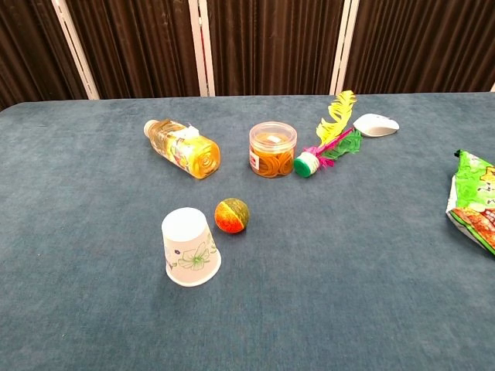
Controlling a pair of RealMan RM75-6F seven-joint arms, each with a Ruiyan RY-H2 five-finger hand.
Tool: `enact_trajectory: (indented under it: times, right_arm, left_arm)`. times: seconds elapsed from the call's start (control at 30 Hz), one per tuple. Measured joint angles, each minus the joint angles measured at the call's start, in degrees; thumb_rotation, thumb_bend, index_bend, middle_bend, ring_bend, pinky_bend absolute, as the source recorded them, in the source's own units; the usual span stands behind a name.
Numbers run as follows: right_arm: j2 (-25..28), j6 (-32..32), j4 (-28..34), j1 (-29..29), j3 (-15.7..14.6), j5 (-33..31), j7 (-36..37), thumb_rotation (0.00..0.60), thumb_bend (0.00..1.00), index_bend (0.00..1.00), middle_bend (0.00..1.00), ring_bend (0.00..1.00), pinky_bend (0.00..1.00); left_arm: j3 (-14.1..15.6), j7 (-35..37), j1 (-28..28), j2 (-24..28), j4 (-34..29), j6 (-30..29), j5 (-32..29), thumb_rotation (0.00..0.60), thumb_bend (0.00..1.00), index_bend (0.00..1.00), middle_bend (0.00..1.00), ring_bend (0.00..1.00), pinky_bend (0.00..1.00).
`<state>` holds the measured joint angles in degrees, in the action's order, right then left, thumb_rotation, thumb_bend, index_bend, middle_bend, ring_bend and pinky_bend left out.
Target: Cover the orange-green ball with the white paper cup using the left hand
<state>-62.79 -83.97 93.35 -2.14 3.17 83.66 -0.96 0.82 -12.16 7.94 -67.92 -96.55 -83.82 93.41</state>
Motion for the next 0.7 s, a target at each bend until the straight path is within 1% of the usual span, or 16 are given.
enact_trajectory:
  times: [0.1, 0.2, 0.27, 0.3, 0.33, 0.43, 0.6, 0.7]
  right_arm:
    - [0.0, 0.2, 0.1, -0.1, 0.2, -0.3, 0.0, 0.600, 0.35, 0.00, 0.00, 0.00, 0.03]
    - [0.0, 0.4, 0.0, -0.1, 0.1, -0.4, 0.0, 0.600, 0.35, 0.00, 0.00, 0.00, 0.03]
    - [0.0, 0.4, -0.1, -0.1, 0.2, -0.5, 0.2, 0.600, 0.35, 0.00, 0.00, 0.00, 0.03]
    - [0.0, 0.4, -0.1, -0.1, 0.2, -0.6, 0.3, 0.600, 0.35, 0.00, 0.00, 0.00, 0.03]
    - [0.0, 0.4, -0.1, -0.1, 0.2, -0.7, 0.5, 0.600, 0.35, 0.00, 0.00, 0.00, 0.03]
    - [0.1, 0.3, -0.1, -0.1, 0.3, -0.6, 0.6, 0.600, 0.35, 0.00, 0.00, 0.00, 0.03]
    - [0.0, 0.3, 0.0, -0.1, 0.2, -0.4, 0.2, 0.600, 0.35, 0.00, 0.00, 0.00, 0.03]
    - [0.0, 0.3, 0.1, -0.1, 0.2, -0.7, 0.4, 0.600, 0.35, 0.00, 0.00, 0.00, 0.03]
  left_arm:
    - [0.2, -0.4, 0.9, 0.3, 0.4, 1.0, 1.3, 0.600, 0.08, 0.00, 0.00, 0.00, 0.00]
    - [0.4, -0.4, 2.4, 0.9, 0.2, 3.4, 2.1, 0.600, 0.08, 0.00, 0.00, 0.00, 0.00]
    - [0.4, -0.4, 4.0, 1.6, -0.7, 5.5, 2.8, 0.600, 0.08, 0.00, 0.00, 0.00, 0.04]
    - [0.4, -0.5, 4.8, 1.9, -1.2, 6.3, 3.2, 0.600, 0.08, 0.00, 0.01, 0.01, 0.08]
    - [0.3, -0.6, 5.9, 2.2, -1.9, 7.5, 3.7, 0.600, 0.08, 0.00, 0.03, 0.02, 0.11]
    - [-0.2, -1.0, 8.6, 2.6, -4.0, 10.5, 4.9, 0.600, 0.09, 0.02, 0.11, 0.08, 0.18]
    - [-1.7, -2.6, 12.8, 2.6, -8.4, 16.4, 4.3, 0.600, 0.13, 0.06, 0.26, 0.19, 0.27]
    - [-3.2, -4.4, 15.6, 1.8, -10.8, 20.2, 2.2, 0.600, 0.13, 0.07, 0.28, 0.22, 0.29]
